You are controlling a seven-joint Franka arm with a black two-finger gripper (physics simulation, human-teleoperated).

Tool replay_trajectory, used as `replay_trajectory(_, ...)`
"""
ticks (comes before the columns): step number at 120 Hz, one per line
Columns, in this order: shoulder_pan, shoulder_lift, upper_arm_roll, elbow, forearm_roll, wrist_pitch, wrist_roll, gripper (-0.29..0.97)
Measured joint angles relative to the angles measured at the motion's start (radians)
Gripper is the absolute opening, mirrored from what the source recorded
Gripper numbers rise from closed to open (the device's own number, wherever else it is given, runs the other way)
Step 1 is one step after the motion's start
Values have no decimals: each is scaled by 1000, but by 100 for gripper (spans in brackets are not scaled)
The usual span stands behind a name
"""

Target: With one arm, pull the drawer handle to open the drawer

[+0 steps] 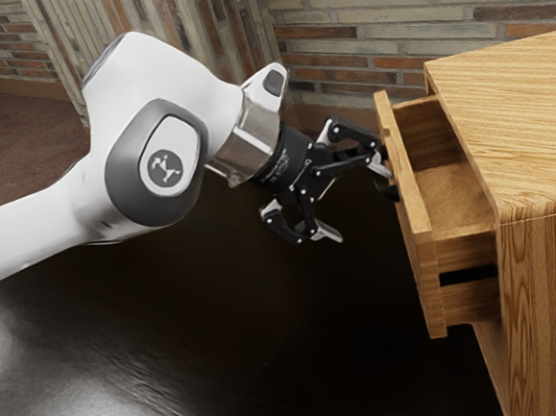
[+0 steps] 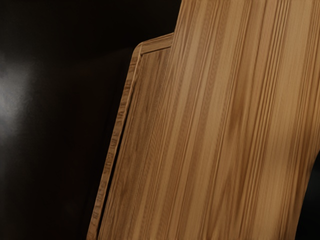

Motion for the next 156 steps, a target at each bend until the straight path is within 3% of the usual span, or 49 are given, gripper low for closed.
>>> replay_trajectory(31,-20,-83,60,-92,3,1,5,68)
replay_trajectory(45,-186,-110,247,-107,31,0,8,68)
replay_trajectory(56,-233,-135,303,-130,48,0,10,68)
replay_trajectory(156,-241,-356,390,-325,118,-1,16,68)
